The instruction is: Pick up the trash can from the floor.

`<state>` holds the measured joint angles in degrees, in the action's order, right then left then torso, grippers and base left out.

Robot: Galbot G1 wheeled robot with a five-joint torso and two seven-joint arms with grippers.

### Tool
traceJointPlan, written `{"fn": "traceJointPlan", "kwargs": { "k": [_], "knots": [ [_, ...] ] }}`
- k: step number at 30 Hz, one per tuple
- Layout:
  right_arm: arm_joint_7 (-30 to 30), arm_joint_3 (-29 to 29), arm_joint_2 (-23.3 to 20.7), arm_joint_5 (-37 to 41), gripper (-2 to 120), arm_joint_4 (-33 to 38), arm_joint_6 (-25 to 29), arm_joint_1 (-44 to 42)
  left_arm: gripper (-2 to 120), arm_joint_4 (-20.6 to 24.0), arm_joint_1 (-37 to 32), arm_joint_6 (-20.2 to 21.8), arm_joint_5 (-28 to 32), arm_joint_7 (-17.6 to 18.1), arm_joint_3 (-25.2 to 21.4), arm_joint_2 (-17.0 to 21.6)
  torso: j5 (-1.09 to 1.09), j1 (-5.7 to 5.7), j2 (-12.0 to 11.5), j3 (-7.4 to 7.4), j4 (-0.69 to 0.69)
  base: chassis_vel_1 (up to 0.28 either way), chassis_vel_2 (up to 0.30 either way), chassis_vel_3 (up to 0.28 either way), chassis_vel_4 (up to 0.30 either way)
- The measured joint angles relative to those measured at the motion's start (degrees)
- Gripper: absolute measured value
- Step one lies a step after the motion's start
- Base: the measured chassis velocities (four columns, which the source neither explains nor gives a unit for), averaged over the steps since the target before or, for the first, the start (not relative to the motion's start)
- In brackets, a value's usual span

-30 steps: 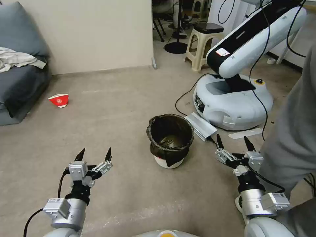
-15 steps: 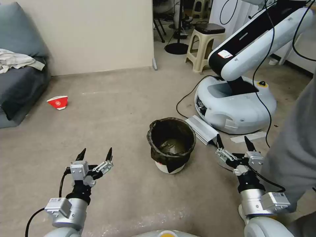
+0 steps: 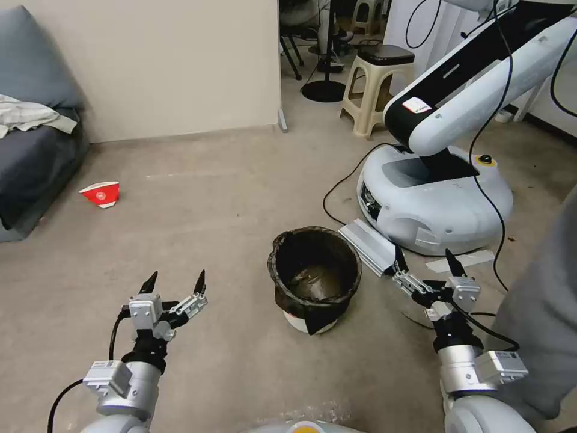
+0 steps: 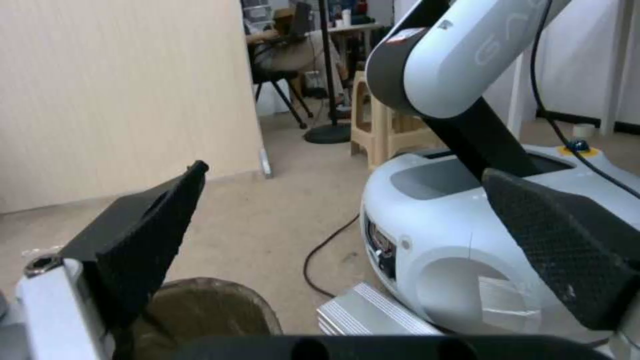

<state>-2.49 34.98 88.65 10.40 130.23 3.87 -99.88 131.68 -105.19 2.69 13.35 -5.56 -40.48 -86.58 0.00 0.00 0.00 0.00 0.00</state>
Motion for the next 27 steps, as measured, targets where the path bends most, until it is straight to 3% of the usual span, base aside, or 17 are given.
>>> {"fn": "traceJointPlan", "kwargs": {
  "k": [23, 27],
  "knots": [
    [-0.3, 0.0, -0.1, -0.2, 100, -0.6, 0.9, 0.6, 100, -0.5, 1.6, 1.1, 0.4, -0.1, 0.9, 1.3, 0.0, 0.0, 0.0, 0.0, 0.0, -0.039, 0.044, 0.043, -0.04],
    [-0.3, 0.1, 0.0, -0.2, 100, -0.5, 2.0, 0.1, 100, -0.3, 3.1, 2.9, 4.2, -1.0, 2.0, 3.2, 0.0, 0.0, 0.0, 0.0, 0.0, 0.0, 0.0, 0.0, 0.0]
  ]
}}
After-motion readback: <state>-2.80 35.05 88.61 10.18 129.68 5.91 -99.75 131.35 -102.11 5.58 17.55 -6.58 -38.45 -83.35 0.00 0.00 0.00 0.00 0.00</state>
